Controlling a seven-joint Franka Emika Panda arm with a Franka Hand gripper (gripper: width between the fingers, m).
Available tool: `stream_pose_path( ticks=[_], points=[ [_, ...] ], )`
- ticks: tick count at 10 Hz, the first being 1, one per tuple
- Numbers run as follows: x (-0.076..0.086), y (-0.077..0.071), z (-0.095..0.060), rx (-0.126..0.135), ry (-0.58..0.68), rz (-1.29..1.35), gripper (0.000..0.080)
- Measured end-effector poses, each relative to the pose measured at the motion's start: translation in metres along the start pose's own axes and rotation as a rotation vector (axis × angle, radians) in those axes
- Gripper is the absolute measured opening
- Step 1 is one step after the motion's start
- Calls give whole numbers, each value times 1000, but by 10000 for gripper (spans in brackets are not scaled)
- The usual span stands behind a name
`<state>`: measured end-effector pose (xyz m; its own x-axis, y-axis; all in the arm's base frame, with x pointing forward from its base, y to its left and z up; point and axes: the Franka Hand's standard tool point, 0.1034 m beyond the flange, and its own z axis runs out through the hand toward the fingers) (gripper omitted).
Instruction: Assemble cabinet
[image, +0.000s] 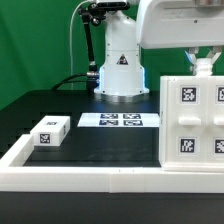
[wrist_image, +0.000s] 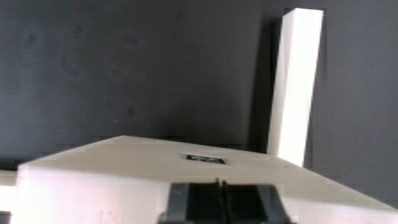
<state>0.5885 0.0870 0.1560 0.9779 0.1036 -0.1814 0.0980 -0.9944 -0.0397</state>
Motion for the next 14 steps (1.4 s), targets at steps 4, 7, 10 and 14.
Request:
stream_pose_path(
  ticks=[4, 7, 10, 14],
  points=[
    [-3, -1, 2, -1, 3, 0, 2],
    [-3, -1, 2, -1, 3, -1, 32],
    [-3, -2, 0, -1, 6, -3, 398],
    [-7, -6, 3, -1, 3, -8, 711]
  ],
)
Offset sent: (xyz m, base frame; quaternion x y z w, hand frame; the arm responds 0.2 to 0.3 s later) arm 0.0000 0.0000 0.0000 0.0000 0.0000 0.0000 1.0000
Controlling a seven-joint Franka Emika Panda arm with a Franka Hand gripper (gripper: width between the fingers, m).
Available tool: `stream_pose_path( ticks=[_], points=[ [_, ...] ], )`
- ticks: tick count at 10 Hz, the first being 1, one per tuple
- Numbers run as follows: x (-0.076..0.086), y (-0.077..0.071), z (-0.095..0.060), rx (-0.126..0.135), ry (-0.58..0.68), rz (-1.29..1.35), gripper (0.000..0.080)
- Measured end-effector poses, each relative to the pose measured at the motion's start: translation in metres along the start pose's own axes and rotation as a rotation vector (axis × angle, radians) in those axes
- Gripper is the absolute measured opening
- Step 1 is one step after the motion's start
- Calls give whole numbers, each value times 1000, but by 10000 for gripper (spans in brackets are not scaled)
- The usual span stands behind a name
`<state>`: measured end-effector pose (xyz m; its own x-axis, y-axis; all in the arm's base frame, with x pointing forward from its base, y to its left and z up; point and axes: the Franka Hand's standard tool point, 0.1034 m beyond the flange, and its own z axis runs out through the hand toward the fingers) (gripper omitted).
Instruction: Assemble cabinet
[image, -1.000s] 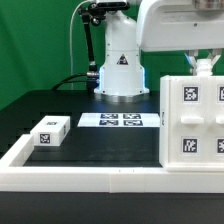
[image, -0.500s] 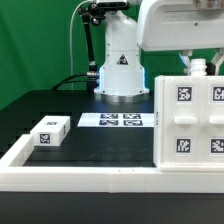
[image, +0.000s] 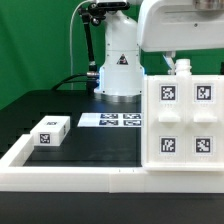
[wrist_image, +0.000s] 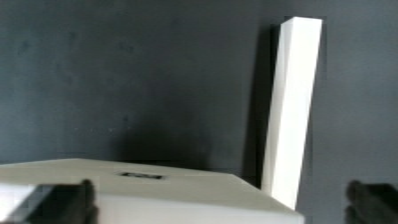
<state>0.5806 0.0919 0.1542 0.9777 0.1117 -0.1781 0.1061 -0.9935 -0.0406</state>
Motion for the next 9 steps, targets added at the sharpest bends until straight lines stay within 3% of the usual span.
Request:
stream_pose_path(
  ticks=[1, 2, 6, 9],
  points=[
    [0, -1, 0, 0, -1, -1, 782],
    [0, -1, 0, -1, -1, -2, 796],
    [-1, -1, 1, 0, -3, -2, 797],
    [-17, -2, 15, 13, -45, 16, 796]
  ],
)
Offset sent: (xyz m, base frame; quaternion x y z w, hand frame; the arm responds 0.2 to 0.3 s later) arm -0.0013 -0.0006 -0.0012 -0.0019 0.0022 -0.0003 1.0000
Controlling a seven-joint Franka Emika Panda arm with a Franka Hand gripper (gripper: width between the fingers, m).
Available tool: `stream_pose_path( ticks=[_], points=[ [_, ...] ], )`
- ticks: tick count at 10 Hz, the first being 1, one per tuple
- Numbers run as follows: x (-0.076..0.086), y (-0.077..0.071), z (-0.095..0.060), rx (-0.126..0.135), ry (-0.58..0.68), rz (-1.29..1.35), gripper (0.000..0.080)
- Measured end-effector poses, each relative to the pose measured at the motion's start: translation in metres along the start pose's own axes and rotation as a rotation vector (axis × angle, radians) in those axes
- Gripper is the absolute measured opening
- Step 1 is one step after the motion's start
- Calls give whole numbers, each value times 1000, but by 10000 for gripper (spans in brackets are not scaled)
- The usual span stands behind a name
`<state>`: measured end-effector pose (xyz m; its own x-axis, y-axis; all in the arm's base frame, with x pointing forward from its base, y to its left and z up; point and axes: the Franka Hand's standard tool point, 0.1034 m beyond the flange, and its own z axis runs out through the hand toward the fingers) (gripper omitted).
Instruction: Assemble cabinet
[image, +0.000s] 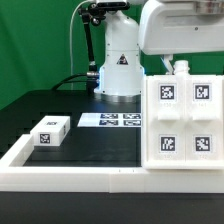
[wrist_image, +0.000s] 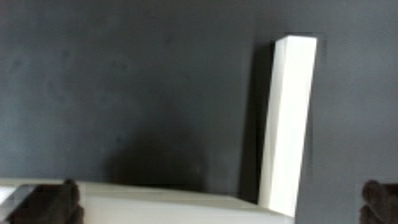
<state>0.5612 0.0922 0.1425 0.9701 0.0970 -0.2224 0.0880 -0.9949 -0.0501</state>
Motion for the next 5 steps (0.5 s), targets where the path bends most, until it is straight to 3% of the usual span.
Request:
stream_pose_path(
  ticks=[5],
  points=[
    [-11, 2, 13, -1, -42, 1, 796]
  ],
)
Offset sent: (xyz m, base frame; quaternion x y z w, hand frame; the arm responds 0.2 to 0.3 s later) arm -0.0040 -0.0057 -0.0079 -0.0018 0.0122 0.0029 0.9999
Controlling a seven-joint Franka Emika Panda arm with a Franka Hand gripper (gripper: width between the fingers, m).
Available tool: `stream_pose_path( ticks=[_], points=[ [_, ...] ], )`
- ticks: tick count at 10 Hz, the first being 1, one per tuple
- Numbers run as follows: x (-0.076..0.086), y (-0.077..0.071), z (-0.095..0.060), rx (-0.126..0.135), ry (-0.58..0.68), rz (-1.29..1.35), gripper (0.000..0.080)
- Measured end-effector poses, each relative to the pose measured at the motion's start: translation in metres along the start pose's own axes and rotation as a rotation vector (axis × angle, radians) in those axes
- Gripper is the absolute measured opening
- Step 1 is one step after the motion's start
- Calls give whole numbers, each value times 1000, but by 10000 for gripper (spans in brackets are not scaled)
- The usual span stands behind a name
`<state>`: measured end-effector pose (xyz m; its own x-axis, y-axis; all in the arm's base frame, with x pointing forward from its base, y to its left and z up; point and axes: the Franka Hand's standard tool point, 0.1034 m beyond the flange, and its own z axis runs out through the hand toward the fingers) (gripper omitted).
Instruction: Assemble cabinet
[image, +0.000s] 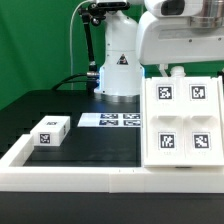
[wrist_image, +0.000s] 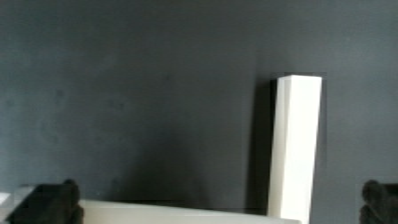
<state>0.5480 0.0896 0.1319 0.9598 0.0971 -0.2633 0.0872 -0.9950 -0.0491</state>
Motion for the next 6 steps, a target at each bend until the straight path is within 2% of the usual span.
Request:
stream_pose_path(
  ticks=[2, 5, 6],
  points=[
    [0, 6, 0, 0, -1, 2, 796],
    [0, 30, -1, -2, -3, 30, 796],
    [0, 30, -1, -2, -4, 30, 796]
  ],
)
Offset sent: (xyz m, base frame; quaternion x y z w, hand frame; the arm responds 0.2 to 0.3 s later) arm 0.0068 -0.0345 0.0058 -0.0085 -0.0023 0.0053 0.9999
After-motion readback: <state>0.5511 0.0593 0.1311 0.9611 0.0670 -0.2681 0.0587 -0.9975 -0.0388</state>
